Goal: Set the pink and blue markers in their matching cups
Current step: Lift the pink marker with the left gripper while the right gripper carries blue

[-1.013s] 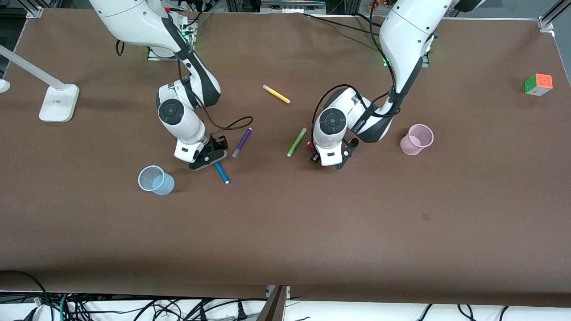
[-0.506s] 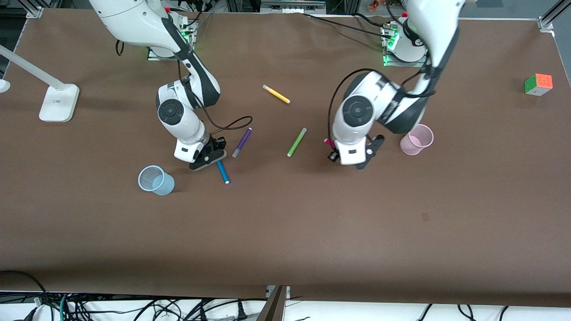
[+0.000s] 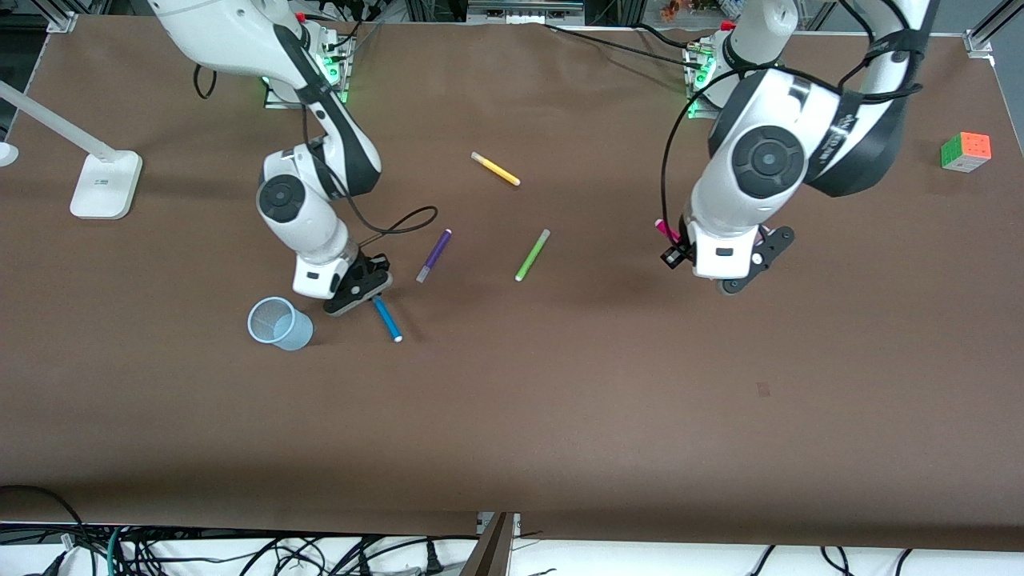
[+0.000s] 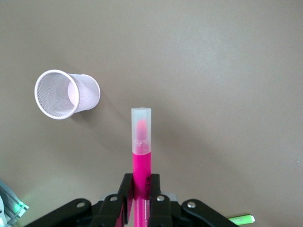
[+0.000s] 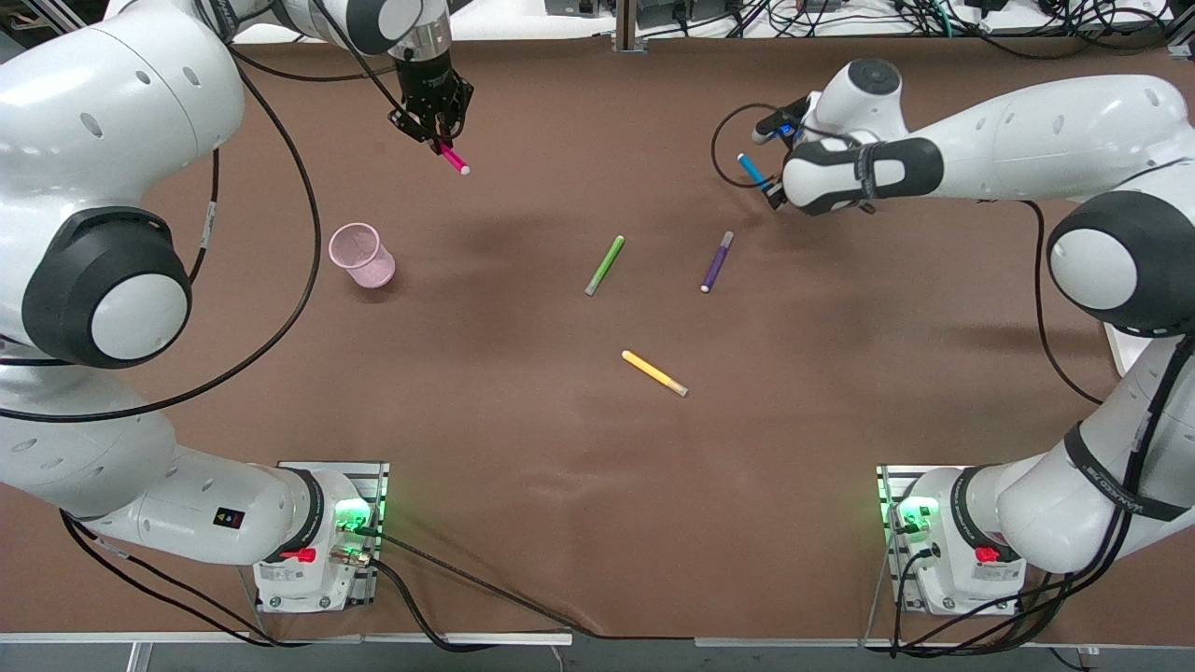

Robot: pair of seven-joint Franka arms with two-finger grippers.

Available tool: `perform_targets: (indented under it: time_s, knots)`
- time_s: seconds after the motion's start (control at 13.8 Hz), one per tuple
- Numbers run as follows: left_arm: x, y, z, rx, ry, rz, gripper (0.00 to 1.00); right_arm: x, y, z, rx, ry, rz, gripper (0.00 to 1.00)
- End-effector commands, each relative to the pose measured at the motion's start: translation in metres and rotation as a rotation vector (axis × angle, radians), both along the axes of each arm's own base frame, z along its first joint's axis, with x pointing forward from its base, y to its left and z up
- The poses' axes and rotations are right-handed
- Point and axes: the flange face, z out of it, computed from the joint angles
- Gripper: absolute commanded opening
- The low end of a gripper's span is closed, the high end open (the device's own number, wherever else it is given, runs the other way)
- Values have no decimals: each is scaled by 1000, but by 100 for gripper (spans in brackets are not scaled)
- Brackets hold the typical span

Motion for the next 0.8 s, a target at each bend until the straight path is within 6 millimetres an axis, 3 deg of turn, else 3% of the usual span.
perform_targets:
  time_s: [0.0, 0.22, 0.36, 0.65, 0.72]
  knots:
    - [0, -3, 3, -18, 22, -26, 0, 27, -16, 51, -27, 35, 80, 0]
    - [0, -2, 4, -19, 19, -24, 0, 59, -49, 101, -115, 110, 227, 0]
    - [3, 1, 5, -20, 16, -19, 0, 70, -65, 126, -232, 137, 310, 0]
    - [7, 14, 6, -31, 20, -7, 0, 78, -98, 153, -438, 218, 467, 0]
    - [12, 29, 6, -44, 28, -12, 0, 78, -107, 153, -479, 237, 502, 0]
